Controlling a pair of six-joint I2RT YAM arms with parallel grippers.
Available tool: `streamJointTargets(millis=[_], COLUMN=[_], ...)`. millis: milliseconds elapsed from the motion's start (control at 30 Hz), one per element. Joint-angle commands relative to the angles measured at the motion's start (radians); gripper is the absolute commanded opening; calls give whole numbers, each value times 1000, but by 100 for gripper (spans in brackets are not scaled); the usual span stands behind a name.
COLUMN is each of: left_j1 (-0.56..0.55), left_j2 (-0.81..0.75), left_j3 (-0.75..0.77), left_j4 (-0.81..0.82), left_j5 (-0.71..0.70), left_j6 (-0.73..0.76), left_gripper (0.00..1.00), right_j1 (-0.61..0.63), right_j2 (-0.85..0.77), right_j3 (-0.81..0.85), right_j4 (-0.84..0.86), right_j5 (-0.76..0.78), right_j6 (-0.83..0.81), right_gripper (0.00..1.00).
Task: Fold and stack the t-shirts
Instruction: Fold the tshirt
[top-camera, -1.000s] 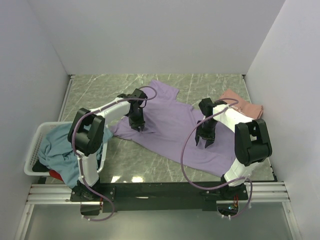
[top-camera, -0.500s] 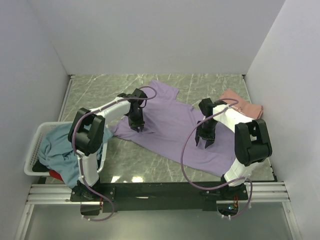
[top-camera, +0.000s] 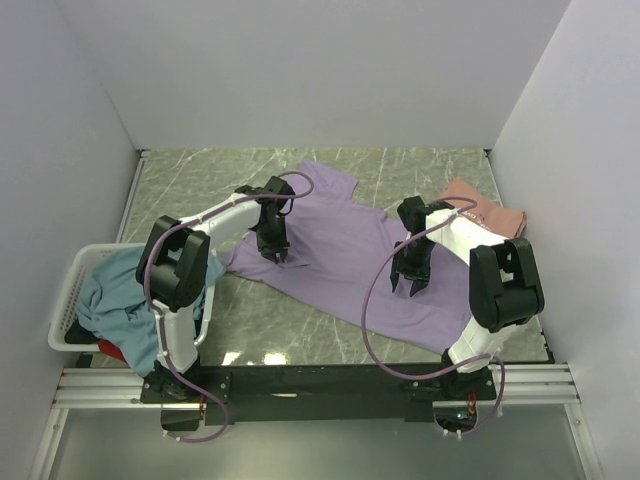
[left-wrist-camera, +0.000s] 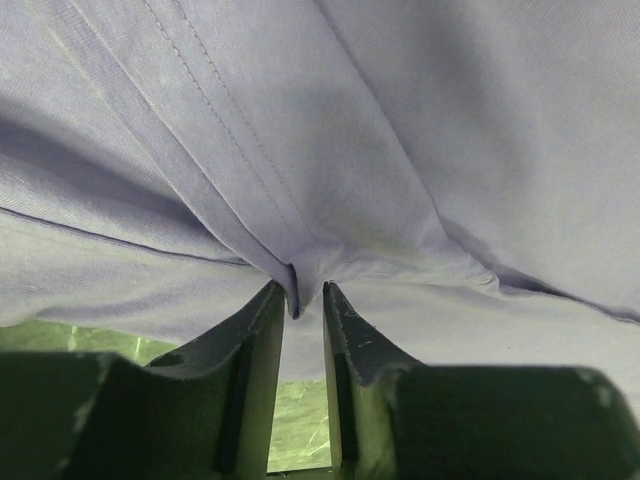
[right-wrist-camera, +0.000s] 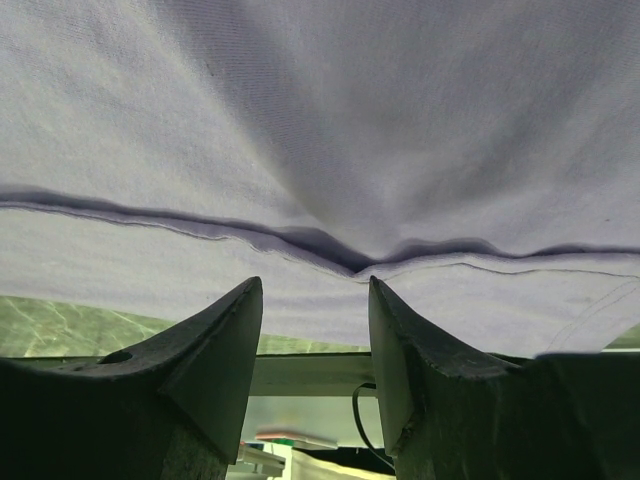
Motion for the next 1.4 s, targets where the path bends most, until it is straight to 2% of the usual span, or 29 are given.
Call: streamJointTargets(millis=[0,267,467,700,1133,1367], left_j1=[-4,-4,-4,-6,-37,-52], left_j2=[-39,-7,16,20,135,206], left_j3=[30,16,-3,23,259,339], left_j4=[10,18,45,53,22,18], left_j5=[-7,4,-2,-1,53,87], left_j6=[5,10,14,17,47,74], left_gripper=[27,25,20,0,0,0], right_j1=[3,3,3,4,3,3], right_j2=[-31,-19,-18,-14,-31,-41], right_j3=[-11,-7,-12,0,-6,-12], right_j4=[5,10,13,10,0,-6], right_j5=[8,3,1,3,21,40], right_j6=[8,3,5,3,11,14], right_gripper=[54,54,54,54,54,54])
